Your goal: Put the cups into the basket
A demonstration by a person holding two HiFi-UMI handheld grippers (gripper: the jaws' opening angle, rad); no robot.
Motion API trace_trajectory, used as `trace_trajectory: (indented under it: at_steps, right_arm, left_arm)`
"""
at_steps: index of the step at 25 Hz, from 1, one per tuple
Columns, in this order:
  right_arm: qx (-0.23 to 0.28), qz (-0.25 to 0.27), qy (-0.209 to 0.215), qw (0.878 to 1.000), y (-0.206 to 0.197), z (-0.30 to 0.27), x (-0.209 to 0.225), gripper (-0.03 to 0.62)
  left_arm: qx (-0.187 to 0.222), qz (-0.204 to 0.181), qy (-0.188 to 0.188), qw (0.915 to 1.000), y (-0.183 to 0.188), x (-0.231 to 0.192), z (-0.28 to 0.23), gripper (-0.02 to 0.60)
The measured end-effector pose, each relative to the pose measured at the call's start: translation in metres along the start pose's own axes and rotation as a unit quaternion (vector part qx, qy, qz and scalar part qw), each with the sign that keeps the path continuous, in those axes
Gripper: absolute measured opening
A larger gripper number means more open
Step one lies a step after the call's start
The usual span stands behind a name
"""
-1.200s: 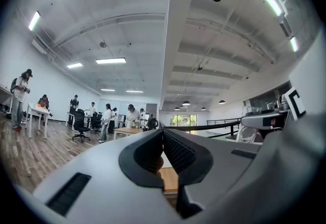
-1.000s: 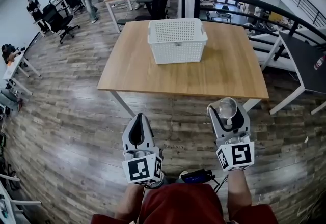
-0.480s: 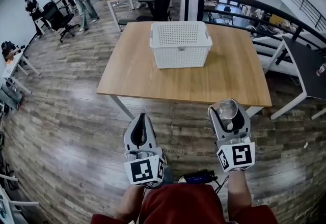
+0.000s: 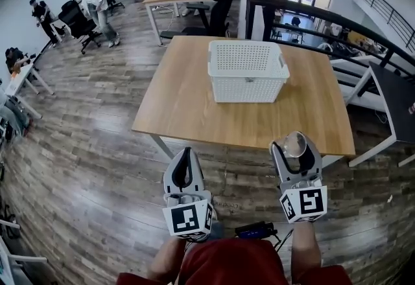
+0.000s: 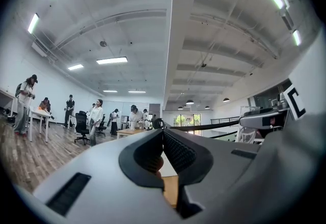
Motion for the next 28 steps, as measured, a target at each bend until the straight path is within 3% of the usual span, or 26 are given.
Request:
trace_trajectory:
  at_steps: [10, 28]
  right_arm:
    - [-0.002, 0.001, -0.001, 1.000, 0.005, -0.054, -0.026, 0.276]
    - [-0.001, 0.010, -0.042, 0.999, 0.006, -0.117, -0.051, 0.276]
  left_arm:
    - [-0.002, 0.008, -0.001, 1.0000, -0.003, -0.049, -0.035, 0.008]
    - [-0.003, 0.019, -0.059, 0.9981, -0.015, -0.104, -0.103, 0.006]
Point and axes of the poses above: the fingertips, and each gripper's own axes: z backward along the fingers, x to its right, y out of its top, the point moved 5 cm from there along z, backward along the fingers, and after that the axes turned 9 degrees about -y, right-handed, at the moved point
